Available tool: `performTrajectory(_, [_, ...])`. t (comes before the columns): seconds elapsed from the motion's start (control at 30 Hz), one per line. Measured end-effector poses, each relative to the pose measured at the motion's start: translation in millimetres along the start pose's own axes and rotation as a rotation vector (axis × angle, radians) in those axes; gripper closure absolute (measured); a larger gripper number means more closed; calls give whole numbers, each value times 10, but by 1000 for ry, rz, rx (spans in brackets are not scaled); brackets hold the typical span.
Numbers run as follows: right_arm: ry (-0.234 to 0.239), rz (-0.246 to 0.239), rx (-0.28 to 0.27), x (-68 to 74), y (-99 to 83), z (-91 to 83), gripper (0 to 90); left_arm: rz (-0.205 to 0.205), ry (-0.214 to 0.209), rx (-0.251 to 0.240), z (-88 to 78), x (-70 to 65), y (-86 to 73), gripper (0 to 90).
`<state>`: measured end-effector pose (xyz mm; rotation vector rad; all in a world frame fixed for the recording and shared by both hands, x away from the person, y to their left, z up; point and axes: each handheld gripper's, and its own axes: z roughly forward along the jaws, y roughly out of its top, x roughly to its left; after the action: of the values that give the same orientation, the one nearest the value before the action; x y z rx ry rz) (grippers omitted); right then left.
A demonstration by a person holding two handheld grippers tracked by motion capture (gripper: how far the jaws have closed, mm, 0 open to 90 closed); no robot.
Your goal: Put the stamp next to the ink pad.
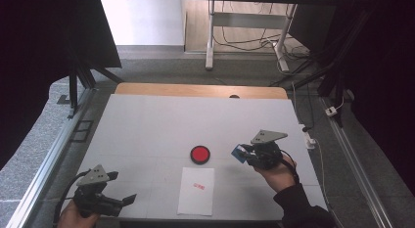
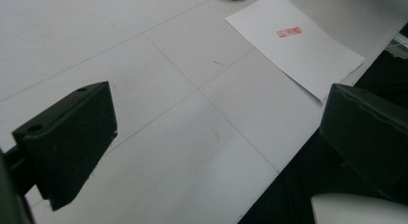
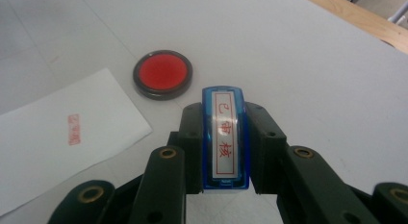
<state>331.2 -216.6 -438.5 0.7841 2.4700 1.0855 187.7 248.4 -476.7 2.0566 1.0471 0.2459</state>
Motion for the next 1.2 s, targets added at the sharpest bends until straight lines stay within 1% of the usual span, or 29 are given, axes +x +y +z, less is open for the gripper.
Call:
performTrajectory(0.13, [-24, 15, 19, -70, -43, 60, 716, 5, 1, 5, 2, -4, 3, 0])
performTrajectory(0.33, [-57, 24, 52, -168, -116, 149, 716, 4, 3, 7, 4, -3, 4, 0])
performTrajectory(0.47, [-66, 25, 61, -212, -156, 216, 716, 3, 5, 6, 4, -2, 4, 0])
performTrajectory(0.63, [-60, 28, 83, -244, -193, 293, 715, 4, 5, 9, 8, -5, 6, 0])
performTrajectory(0.7, [-63, 20, 99, -247, -207, 318, 715, 4, 5, 9, 9, -6, 6, 0])
performTrajectory(0.97, [-53, 17, 125, -261, -248, 390, 714, 8, 5, 13, 13, -10, 7, 0])
performTrajectory(1.07, [-51, 23, 142, -264, -264, 418, 710, 9, 6, 15, 15, -11, 8, 0])
performTrajectory(1.1, [-48, 26, 138, -265, -267, 421, 709, 9, 5, 15, 15, -11, 8, 0])
performTrajectory(1.13, [-48, 28, 139, -267, -265, 421, 707, 11, 6, 16, 16, -11, 8, 0])
performTrajectory(1.2, [-45, 34, 138, -269, -266, 421, 674, 11, 5, 17, 17, -11, 9, 0])
